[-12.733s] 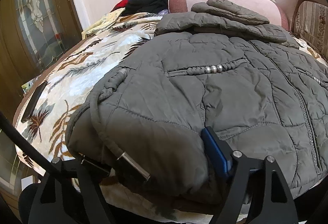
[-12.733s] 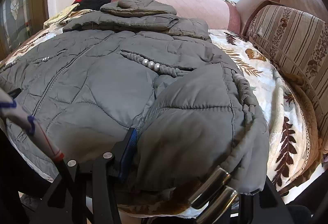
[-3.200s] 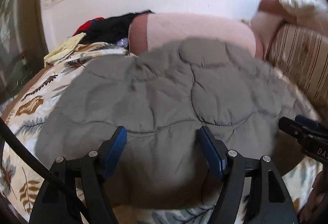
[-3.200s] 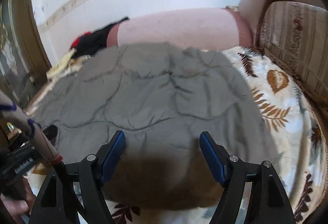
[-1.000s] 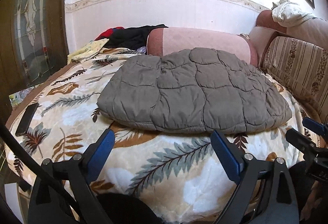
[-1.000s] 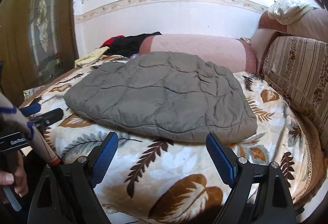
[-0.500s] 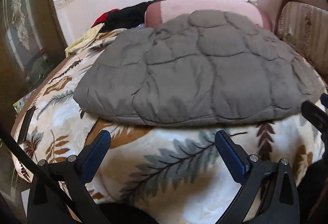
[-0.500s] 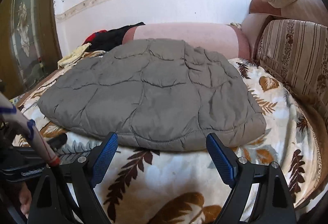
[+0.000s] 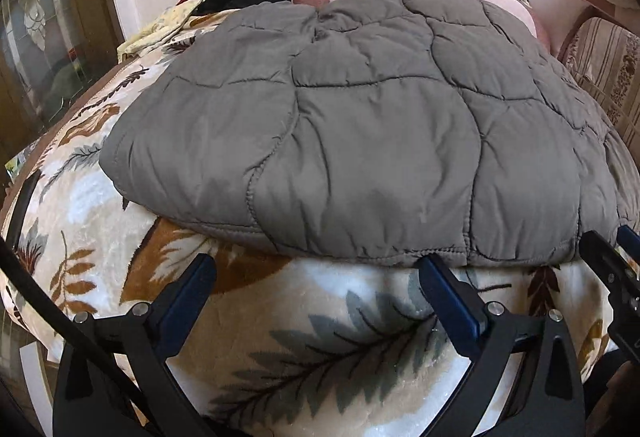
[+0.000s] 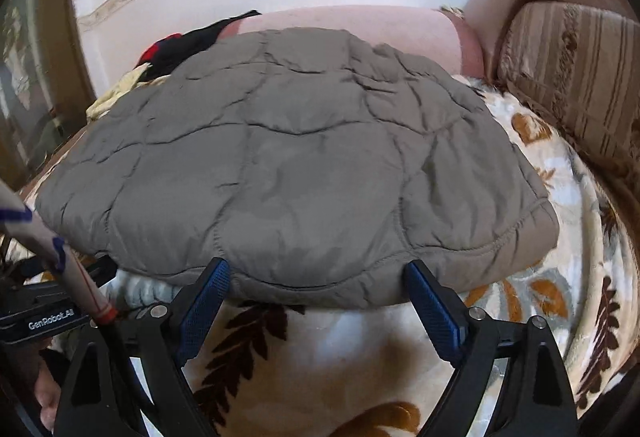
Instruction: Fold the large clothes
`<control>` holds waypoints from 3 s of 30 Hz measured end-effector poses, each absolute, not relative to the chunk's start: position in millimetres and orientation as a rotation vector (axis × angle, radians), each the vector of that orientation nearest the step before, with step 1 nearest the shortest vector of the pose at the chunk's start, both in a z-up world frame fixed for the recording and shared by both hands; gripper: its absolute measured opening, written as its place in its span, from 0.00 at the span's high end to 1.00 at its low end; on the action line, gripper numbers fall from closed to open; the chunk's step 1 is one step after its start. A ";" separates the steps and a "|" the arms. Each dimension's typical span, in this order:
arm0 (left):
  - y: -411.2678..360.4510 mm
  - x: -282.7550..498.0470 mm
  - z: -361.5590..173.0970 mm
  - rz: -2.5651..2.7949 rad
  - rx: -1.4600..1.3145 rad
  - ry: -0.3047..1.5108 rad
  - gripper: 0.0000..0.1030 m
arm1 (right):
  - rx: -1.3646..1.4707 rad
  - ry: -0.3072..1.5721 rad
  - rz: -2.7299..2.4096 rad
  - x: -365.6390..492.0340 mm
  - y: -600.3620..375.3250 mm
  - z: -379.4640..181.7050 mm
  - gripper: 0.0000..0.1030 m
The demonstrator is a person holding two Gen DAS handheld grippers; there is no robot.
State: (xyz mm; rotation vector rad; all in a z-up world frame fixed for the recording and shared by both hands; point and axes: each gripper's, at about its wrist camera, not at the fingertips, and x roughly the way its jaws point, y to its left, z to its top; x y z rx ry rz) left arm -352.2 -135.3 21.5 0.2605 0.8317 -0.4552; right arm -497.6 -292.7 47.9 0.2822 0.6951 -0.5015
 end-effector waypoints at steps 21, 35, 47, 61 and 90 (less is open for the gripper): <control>-72.8 -451.8 189.7 -0.405 0.261 0.429 0.02 | 0.222 0.450 -0.485 -576.8 -251.7 185.3 0.03; -64.8 -445.3 182.9 -0.404 0.273 0.583 0.00 | 0.189 0.487 -0.403 -581.3 -203.0 195.0 0.00; -67.2 -440.2 173.1 -0.399 0.278 0.601 0.00 | 0.173 0.512 -0.412 -577.1 -203.4 182.8 0.00; -76.1 -446.0 164.0 -0.416 0.306 0.600 0.00 | 0.178 0.506 -0.443 -579.5 -207.7 181.5 0.00; -86.5 -445.7 140.5 -0.412 0.357 0.643 0.00 | 0.197 0.581 -0.477 -578.0 -221.2 160.4 0.00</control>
